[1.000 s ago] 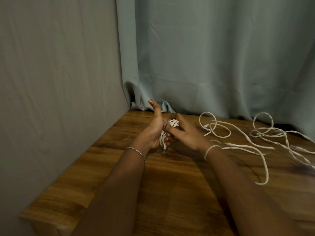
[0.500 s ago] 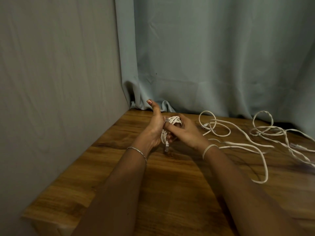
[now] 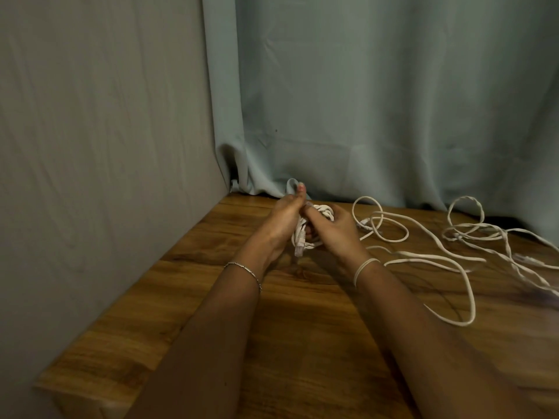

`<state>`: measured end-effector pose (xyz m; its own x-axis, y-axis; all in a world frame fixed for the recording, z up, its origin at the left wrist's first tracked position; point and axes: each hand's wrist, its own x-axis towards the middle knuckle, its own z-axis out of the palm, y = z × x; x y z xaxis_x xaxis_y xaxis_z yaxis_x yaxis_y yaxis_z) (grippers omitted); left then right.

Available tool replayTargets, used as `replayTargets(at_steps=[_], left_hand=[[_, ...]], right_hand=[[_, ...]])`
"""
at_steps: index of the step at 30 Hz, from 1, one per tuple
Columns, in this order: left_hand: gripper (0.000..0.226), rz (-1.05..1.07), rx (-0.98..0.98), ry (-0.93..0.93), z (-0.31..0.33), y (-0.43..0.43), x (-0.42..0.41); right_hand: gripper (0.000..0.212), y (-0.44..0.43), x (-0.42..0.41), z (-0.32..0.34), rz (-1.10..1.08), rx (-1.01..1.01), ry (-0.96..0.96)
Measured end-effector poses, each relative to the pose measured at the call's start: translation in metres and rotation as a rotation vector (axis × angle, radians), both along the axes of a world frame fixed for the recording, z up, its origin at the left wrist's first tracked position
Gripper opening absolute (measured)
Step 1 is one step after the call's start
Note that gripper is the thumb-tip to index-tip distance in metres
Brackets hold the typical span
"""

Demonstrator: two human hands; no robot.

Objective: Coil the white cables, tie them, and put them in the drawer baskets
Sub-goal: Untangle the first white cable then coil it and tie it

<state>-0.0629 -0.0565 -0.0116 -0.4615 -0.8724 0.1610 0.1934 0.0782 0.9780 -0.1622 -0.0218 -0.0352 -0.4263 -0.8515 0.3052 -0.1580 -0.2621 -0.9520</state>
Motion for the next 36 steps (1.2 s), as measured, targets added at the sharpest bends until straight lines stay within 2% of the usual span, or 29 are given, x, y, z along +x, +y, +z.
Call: replayTargets(at_steps=[3, 5, 9, 11, 13, 19, 25, 28, 31, 33, 36], left_hand=[[0.036, -0.073, -0.048, 0.03, -0.002, 0.004, 0.0], [0.037, -0.11, -0.064, 0.009, -0.002, 0.004, 0.001], [0.076, -0.175, -0.098, -0.061, -0.004, 0.005, 0.005], [0.068, -0.227, -0.127, -0.064, -0.006, 0.004, 0.006], [0.053, -0.254, -0.178, -0.078, -0.006, 0.006, 0.006], [0.044, -0.014, -0.346, -0.332, -0.007, 0.01, -0.001], [0.036, 0.244, -0.782, -0.549, -0.011, 0.012, -0.003], [0.031, 0.294, -0.88, -0.616, -0.013, 0.009, -0.003], [0.024, 0.318, -0.931, -0.625, -0.013, 0.005, -0.001], [0.021, 0.319, -0.935, -0.605, -0.012, 0.004, 0.0], [0.016, 0.319, -0.912, -0.551, -0.012, 0.002, 0.003]], right_hand=[[0.028, -0.001, 0.0, 0.002, -0.005, 0.013, -0.189], [0.033, 0.001, 0.002, 0.003, 0.006, 0.017, -0.297], [0.032, 0.005, 0.002, 0.007, -0.013, 0.036, -0.485], [0.027, 0.005, -0.001, 0.009, -0.017, 0.034, -0.564], [0.032, 0.004, -0.004, 0.009, 0.003, 0.04, -0.609], [0.034, 0.0, -0.008, 0.01, 0.039, 0.102, -0.685], [0.031, -0.005, -0.012, 0.006, 0.051, 0.142, -0.712], [0.028, -0.007, -0.014, 0.006, 0.059, 0.15, -0.702], [0.014, -0.006, -0.013, 0.004, -0.03, 0.057, -0.638], [0.012, -0.008, -0.014, -0.001, -0.105, -0.038, -0.431], [0.028, -0.012, -0.017, -0.008, -0.138, -0.123, -0.014]])
